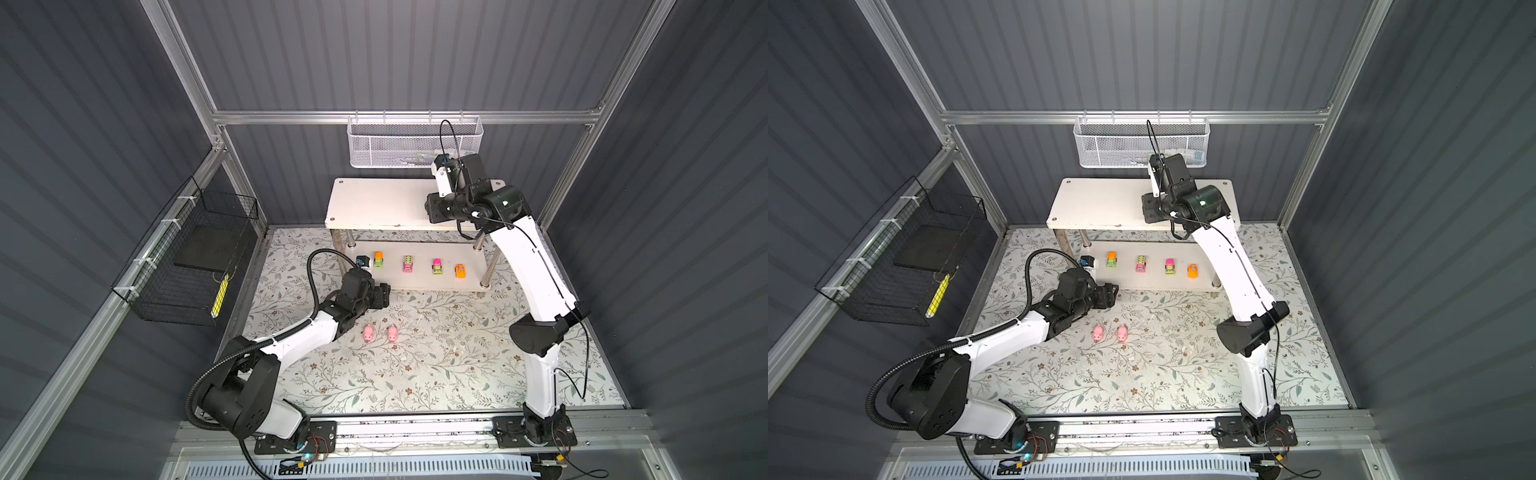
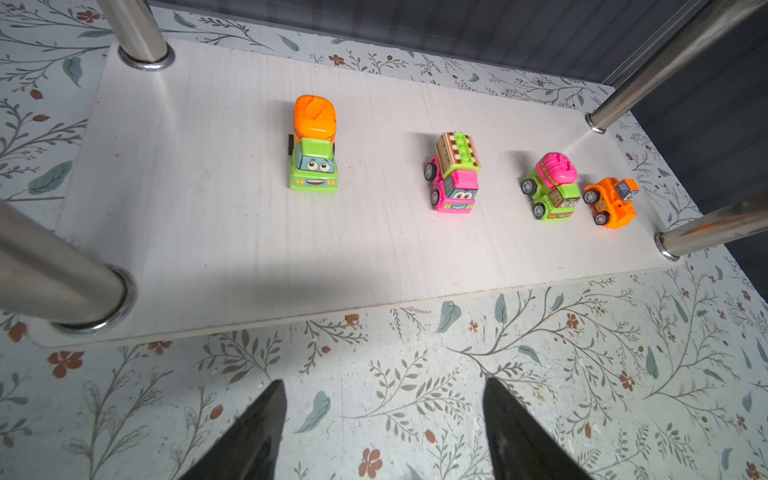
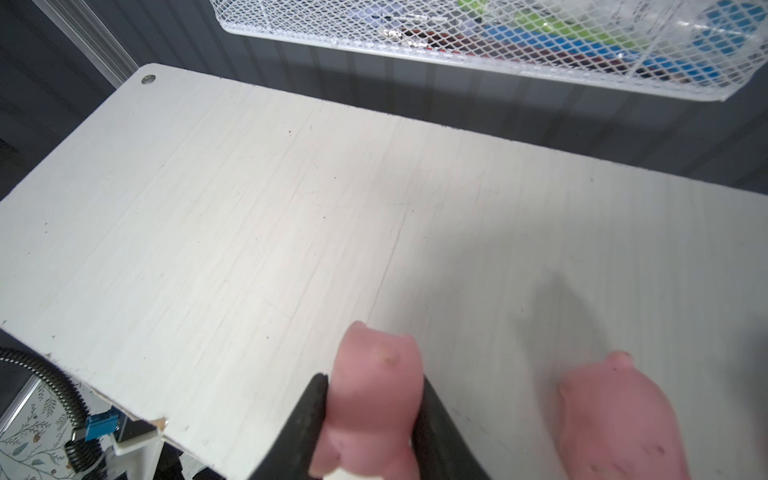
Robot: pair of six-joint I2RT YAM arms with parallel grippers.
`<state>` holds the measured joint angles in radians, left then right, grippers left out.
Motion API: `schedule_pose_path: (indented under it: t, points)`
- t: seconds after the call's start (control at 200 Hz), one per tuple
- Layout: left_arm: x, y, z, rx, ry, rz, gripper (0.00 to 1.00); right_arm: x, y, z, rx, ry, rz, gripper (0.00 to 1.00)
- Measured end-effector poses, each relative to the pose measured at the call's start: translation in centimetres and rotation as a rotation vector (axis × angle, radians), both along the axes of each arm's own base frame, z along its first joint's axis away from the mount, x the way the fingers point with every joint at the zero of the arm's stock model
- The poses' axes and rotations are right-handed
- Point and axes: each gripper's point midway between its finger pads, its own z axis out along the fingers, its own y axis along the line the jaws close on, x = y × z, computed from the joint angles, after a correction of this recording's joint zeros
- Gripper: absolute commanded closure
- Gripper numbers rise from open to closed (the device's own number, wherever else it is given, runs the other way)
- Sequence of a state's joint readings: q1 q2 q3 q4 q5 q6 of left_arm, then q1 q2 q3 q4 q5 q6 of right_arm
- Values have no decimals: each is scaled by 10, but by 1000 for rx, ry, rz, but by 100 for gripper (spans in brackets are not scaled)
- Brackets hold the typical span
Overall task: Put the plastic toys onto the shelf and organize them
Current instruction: 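Lower the pig beside the other two pigs and open the right gripper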
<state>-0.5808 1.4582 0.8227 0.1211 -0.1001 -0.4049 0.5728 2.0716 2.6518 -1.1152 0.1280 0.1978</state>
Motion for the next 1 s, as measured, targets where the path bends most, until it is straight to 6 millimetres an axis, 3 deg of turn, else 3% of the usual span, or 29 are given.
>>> schedule_pose_path:
  t: [0.165, 1.0]
  points:
    - [0, 1, 0, 0, 0, 2, 25, 5, 2, -8, -4, 14, 1, 66]
    - [0, 0, -3, -3, 11, -6, 25, 12, 3, -11, 17, 18, 8, 61]
